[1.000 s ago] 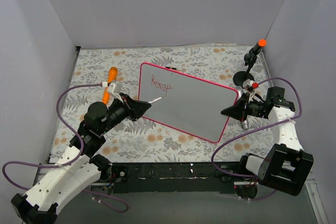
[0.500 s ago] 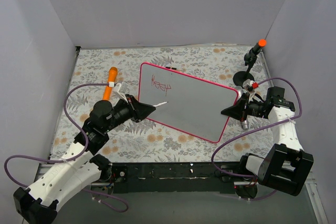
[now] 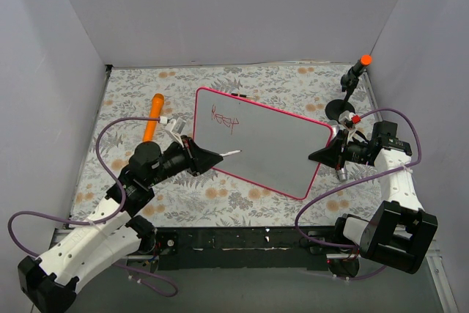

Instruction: Write a sentence on the whiteboard

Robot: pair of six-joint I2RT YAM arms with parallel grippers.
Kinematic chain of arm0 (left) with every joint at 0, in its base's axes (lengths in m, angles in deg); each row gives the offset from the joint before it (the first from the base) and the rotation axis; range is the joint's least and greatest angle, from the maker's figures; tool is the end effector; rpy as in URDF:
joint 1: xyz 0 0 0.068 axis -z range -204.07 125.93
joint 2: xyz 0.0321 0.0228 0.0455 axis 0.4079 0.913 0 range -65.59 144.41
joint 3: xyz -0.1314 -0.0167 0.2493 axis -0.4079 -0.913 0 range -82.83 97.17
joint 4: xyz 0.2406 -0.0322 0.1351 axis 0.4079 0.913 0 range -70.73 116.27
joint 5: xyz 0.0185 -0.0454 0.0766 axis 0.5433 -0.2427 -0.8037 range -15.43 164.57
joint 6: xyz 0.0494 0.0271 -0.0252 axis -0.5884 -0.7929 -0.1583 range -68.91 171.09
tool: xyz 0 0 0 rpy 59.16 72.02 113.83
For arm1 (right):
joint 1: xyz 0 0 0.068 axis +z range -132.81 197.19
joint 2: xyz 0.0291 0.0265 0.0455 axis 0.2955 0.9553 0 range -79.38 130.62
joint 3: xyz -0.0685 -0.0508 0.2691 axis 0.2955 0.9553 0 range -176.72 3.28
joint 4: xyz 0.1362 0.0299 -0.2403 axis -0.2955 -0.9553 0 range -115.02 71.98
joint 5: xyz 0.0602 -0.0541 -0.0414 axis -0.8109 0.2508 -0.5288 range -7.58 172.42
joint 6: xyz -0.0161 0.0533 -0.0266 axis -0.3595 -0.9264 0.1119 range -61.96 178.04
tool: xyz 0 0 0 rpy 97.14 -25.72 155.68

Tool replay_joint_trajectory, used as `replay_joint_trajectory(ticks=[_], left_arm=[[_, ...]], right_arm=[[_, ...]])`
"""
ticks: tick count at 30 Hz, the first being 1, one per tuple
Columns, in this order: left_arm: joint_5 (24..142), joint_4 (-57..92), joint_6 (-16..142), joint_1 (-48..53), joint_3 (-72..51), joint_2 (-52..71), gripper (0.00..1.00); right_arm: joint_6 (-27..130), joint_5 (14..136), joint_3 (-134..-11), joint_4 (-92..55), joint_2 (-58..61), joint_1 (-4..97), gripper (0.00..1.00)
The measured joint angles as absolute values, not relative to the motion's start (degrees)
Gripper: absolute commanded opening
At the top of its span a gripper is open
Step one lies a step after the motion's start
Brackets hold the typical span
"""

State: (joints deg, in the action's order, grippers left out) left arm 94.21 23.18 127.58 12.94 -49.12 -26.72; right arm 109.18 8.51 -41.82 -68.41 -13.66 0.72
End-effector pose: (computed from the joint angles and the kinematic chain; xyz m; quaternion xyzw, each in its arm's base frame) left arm 0.1422 -0.1269 0.3029 -0.1490 0.7430 -0.6060 0.2421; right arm 0.2068 -0.0144 0.2447 -0.3295 0.7228 0.4194 0.4395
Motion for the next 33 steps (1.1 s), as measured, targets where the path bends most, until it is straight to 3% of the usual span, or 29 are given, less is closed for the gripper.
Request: replay_joint_trajectory(ticks=[33], left_arm=[[87.46,23.07,124.85,19.61,-49.25,-23.55,0.00]], right_arm=[[109.27,8.75,-41.82,-68.41,-14.91,0.81,0.01]])
